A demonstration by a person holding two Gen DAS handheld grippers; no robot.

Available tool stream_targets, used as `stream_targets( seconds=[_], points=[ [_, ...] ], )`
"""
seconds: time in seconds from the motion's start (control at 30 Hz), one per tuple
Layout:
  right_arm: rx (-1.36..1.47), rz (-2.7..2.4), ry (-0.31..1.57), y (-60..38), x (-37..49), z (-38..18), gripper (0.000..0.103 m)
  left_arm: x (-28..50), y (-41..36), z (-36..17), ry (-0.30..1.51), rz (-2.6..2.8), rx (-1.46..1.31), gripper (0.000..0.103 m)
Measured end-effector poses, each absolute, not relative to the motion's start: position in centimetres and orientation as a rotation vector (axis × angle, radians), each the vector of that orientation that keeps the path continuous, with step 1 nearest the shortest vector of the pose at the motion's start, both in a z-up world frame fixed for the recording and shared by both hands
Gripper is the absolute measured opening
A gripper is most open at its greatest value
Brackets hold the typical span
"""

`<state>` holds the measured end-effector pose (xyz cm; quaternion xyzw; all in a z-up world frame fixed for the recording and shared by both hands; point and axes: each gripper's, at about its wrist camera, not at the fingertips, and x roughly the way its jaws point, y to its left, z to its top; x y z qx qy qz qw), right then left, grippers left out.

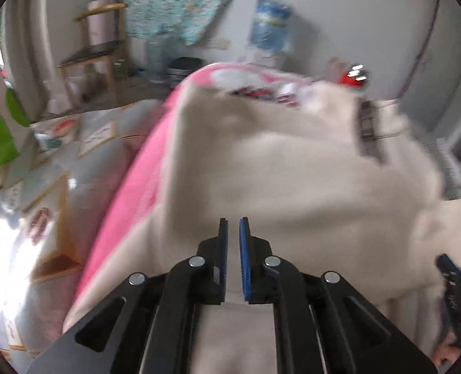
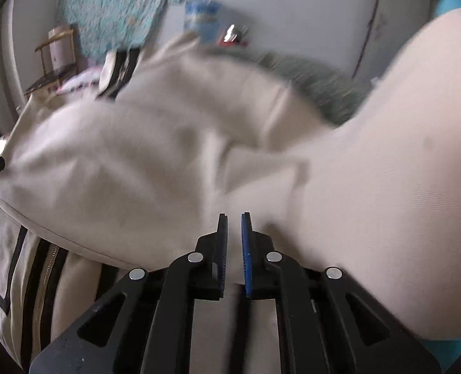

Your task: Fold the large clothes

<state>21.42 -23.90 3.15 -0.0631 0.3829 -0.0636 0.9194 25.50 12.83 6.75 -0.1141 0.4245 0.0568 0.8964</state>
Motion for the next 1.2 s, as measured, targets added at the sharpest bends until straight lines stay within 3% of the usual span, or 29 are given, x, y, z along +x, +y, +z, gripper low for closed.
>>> stream_targets(
  seconds=[0.23, 0.3, 0.37, 0.5, 0.53, 0.57, 0.67, 0.93, 1.03, 1.2],
  points=[
    [0.041, -0.101, 0.702, -26.6, 16.7, 13.6, 0.008, 21.2, 2.5, 12.8, 0.738, -0.143, -0.051, 0.009],
    [-0.02, -0.119, 0.646, -26.5, 13.4, 17.3, 0.018, 19.3, -0.3, 14.7, 0.695, -0.227, -0.053, 0.014],
    [-0.071, -0.153, 0.57, -25.8, 11.2, 20.8, 0.04, 17.1, -3.1, 16.6, 0.65, -0.341, -0.074, 0.027],
    [0.023, -0.246, 0.502, -30.3, 7.7, 25.9, 0.048, 14.2, -9.7, 20.5, 0.568, -0.608, -0.094, 0.043],
    [0.094, -0.257, 0.496, -32.4, 6.3, 27.1, 0.055, 13.6, -10.9, 21.3, 0.547, -0.666, -0.086, 0.052],
    [0.136, -0.263, 0.496, -33.8, 5.8, 27.9, 0.056, 12.8, -12.4, 22.0, 0.511, -0.723, -0.07, 0.06],
    [0.169, -0.36, 0.509, -38.7, 4.2, 29.4, 0.056, 10.5, -17.2, 23.5, 0.395, -0.82, 0.014, 0.071],
    [0.179, -0.35, 0.576, -44.9, 3.3, 30.8, 0.056, 10.2, -28.1, 24.5, 0.373, -1.048, 0.041, 0.072],
    [0.191, -0.304, 0.587, -45.2, 3.7, 30.8, 0.031, 10.6, -30.9, 24.5, 0.385, -1.079, 0.021, 0.069],
    [0.256, -0.242, 0.635, -45.7, 5.1, 30.2, 0.026, 11.3, -34.2, 24.6, 0.361, -1.057, 0.085, 0.069]
  ],
)
